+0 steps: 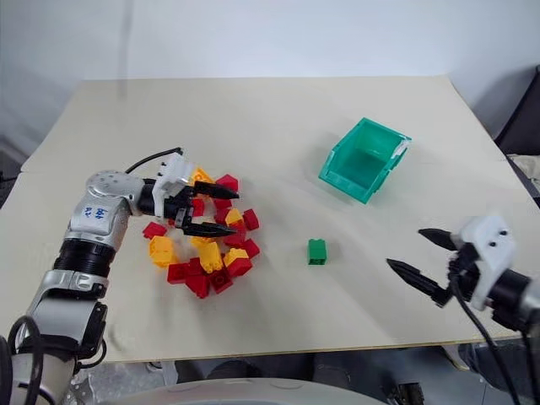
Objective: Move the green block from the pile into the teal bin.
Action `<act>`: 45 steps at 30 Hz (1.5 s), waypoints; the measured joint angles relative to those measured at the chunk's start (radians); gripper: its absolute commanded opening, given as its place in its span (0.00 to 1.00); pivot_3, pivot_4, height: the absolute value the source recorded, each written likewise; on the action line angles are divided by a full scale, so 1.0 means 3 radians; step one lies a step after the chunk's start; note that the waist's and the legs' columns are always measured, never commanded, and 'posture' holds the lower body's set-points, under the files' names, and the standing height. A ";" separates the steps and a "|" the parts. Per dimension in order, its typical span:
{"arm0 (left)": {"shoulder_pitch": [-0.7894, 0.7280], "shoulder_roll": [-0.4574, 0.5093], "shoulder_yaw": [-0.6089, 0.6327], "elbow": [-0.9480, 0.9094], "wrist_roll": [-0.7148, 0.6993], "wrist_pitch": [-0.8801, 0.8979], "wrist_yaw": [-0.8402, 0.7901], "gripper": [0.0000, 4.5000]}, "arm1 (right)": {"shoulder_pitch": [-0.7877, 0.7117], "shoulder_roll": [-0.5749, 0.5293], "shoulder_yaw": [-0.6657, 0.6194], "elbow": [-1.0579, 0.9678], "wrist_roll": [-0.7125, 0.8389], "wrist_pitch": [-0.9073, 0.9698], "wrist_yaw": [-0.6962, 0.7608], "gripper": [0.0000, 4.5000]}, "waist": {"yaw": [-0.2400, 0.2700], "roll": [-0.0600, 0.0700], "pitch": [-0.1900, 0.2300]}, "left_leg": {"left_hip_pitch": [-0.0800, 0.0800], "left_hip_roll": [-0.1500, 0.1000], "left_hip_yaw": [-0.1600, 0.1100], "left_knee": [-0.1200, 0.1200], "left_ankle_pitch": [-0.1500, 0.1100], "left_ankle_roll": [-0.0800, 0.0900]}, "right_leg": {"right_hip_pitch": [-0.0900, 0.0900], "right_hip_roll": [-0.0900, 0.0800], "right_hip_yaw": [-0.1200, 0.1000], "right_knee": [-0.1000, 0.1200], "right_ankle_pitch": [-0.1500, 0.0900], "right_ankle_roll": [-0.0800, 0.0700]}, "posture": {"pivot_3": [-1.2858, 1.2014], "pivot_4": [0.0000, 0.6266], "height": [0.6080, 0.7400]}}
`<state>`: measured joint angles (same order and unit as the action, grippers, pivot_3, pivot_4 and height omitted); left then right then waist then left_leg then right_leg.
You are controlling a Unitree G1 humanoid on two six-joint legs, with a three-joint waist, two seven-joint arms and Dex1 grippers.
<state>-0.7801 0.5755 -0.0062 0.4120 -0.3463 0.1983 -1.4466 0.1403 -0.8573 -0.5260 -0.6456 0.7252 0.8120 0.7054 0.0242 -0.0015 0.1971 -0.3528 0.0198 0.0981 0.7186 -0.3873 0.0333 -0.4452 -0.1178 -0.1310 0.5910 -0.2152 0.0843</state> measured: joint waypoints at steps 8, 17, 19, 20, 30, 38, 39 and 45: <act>0.0751 0.0279 0.0360 -0.0723 -0.0375 0.0150 0.0055 0.99 | -0.0621 0.0588 0.0970 -0.0172 0.0038 0.0411 -0.0869 1.00 | -0.0005 0.0000 0.0000 | -0.0004 -0.0003 0.0002 -0.0001 -0.0001 -0.0003 | -0.0001 0.0002 -0.0002 -0.0004 0.0000 0.0000 | 0.52 0.24 1.00; 0.1208 0.0480 0.0618 -0.1256 -0.0544 0.0391 0.0388 0.99 | -0.1023 0.1004 0.1741 0.0287 -0.0443 0.0470 -0.1309 1.00 | -0.0010 0.0000 0.0000 | -0.0004 -0.0002 0.0004 -0.0003 -0.0003 -0.0001 | -0.0002 0.0003 -0.0002 -0.0004 0.0000 -0.0001 | 0.52 0.24 1.00; 0.1258 0.0478 0.0618 -0.1349 -0.0559 0.0418 0.0452 0.99 | -0.1046 0.1013 0.1852 0.0374 -0.0548 0.0495 -0.1340 1.00 | -0.0013 0.0000 0.0000 | -0.0004 -0.0002 0.0005 -0.0004 -0.0003 -0.0001 | -0.0002 0.0004 -0.0003 -0.0005 0.0000 -0.0001 | 0.52 0.24 1.00; 0.1282 0.0479 0.0622 -0.1368 -0.0571 0.0430 0.0472 0.99 | -0.1052 0.1036 0.1867 0.0383 -0.0577 0.0495 -0.1359 1.00 | -0.0013 0.0000 0.0000 | -0.0004 -0.0002 0.0005 -0.0005 -0.0003 -0.0001 | -0.0002 0.0005 -0.0002 -0.0005 0.0000 -0.0001 | 0.52 0.24 1.00; 0.1438 0.0511 0.0696 -0.1482 -0.0674 0.0466 0.0598 1.00 | -0.1042 0.1194 0.1881 0.0366 -0.0761 0.0488 -0.1448 0.56 | -0.0035 0.0000 0.0000 | 0.0000 0.0001 0.0008 -0.0006 -0.0004 -0.0004 | -0.0002 0.0008 0.0000 -0.0004 -0.0001 -0.0001 | 0.52 0.24 1.00; 0.1429 0.0497 0.0727 -0.1470 -0.0673 0.0400 0.0719 1.00 | -0.1450 0.1140 0.1704 0.0446 -0.0765 0.0384 -0.1249 0.33 | -0.0079 0.0000 0.0000 | -0.0001 0.0000 0.0009 -0.0006 -0.0004 -0.0004 | -0.0003 0.0007 0.0000 -0.0004 -0.0001 -0.0001 | 0.52 0.24 1.00; 0.1408 0.0477 0.0726 -0.1465 -0.0672 0.0386 0.0736 1.00 | -0.1548 0.1126 0.1683 0.0496 -0.0776 0.0357 -0.1237 0.33 | -0.0085 0.0000 0.0000 | -0.0001 0.0000 0.0010 -0.0006 -0.0004 -0.0004 | -0.0004 0.0007 0.0001 -0.0004 0.0000 -0.0001 | 0.52 0.24 1.00; 0.1120 0.0288 0.0663 -0.1288 -0.0579 0.0180 0.0916 1.00 | -0.2526 0.1016 0.1628 0.1606 -0.1172 -0.0238 -0.1146 0.33 | -0.0093 0.0002 0.0001 | -0.0001 -0.0007 0.0018 -0.0006 -0.0002 0.0000 | -0.0005 0.0005 0.0005 -0.0004 0.0003 0.0003 | 0.52 0.24 1.00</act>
<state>-0.4439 0.6619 0.1927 0.0254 -0.5201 0.2524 -1.1718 -0.6176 -0.5525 -0.0375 -0.1637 0.3737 0.7407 0.3615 -0.0038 -0.0010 0.1974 -0.3530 0.0178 0.1034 0.7167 -0.3878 0.0334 -0.4468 -0.1163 -0.1294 0.5897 -0.2142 0.0852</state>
